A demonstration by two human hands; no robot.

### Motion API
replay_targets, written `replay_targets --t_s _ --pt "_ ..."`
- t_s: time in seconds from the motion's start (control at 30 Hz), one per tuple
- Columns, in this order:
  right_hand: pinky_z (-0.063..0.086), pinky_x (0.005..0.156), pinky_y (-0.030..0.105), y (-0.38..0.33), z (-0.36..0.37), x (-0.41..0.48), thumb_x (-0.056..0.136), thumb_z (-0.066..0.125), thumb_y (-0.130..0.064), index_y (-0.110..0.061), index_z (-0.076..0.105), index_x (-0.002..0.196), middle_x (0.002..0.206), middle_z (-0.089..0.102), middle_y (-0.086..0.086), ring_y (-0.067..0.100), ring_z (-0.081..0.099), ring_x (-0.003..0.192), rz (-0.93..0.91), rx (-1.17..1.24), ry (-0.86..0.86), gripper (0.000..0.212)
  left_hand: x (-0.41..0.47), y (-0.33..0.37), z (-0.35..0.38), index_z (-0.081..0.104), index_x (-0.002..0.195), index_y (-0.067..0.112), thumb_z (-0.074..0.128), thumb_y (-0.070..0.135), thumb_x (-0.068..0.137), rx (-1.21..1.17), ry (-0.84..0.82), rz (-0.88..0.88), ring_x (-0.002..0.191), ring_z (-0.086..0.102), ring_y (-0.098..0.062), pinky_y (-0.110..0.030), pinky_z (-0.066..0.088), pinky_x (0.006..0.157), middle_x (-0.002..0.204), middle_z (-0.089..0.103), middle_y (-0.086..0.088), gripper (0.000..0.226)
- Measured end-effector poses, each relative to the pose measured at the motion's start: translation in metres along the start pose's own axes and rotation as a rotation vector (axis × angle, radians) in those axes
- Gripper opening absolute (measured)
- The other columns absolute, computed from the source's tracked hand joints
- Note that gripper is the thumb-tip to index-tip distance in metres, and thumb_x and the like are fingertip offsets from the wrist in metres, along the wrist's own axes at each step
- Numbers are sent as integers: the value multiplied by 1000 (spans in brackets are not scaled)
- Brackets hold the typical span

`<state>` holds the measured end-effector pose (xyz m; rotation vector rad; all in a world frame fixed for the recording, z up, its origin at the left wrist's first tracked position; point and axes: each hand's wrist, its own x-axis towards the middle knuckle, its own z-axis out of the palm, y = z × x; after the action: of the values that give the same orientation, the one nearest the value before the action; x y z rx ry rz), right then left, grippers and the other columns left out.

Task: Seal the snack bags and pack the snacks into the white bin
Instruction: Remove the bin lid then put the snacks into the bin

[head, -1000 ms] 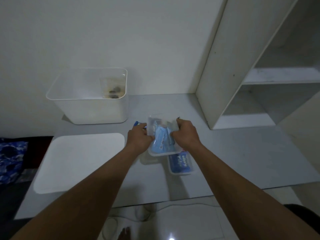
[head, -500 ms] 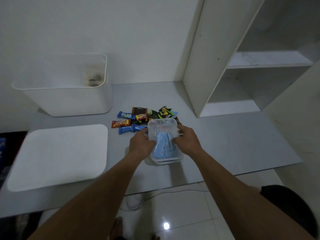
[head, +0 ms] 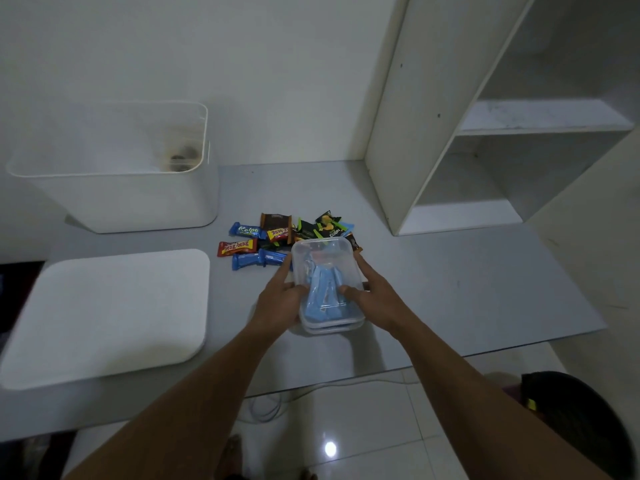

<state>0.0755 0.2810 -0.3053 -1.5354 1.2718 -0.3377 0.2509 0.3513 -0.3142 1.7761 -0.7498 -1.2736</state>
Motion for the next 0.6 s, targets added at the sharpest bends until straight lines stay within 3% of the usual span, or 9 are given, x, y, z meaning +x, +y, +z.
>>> replay_targets --t_s 0.13,0.27,0.33,0.4,0.5,0.6 --pt "59 82 34 -19 -6 -6 91 67 -25 -50 24 150 128 60 -1 14 65 103 -2 68 -22 76 -4 15 -13 27 147 51 61 18 90 -25 23 -10 103 65 -24 -50 58 86 118 63 2 74" --pt "61 72 33 -61 -10 -11 89 69 -16 -41 34 148 119 61 -8 10 67 96 -41 113 -46 72 -18 48 -38 39 141 53 62 16 86 -73 42 23 102 65 -28 -51 60 80 119 63 -3 71" --pt "60 67 33 -90 -9 -13 88 71 -18 -43 31 148 124 60 -4 15 67 99 -33 137 -63 77 -30 71 -55 48 135 50 61 14 87 -93 68 36 100 65 -28 -47 61 74 119 61 -1 61" --pt "59 66 33 -122 -7 -13 86 73 -23 -46 28 148 135 56 2 20 65 106 -45 102 -63 80 -38 91 -77 46 136 50 62 19 87 -97 94 56 101 65 -32 -38 58 65 123 60 -3 61" --pt "59 64 28 -170 0 -10 88 72 -27 -41 24 152 139 51 0 16 65 100 -123 60 -74 81 -45 121 -114 37 147 44 65 26 83 -77 138 114 108 65 -32 -32 56 73 135 58 -3 72" --pt "60 69 33 -218 11 -5 89 72 -26 -41 23 152 142 50 1 15 64 99 -159 79 -114 81 -49 147 -154 38 145 46 66 33 77 -58 174 155 109 65 -26 -45 57 88 141 55 -1 75"
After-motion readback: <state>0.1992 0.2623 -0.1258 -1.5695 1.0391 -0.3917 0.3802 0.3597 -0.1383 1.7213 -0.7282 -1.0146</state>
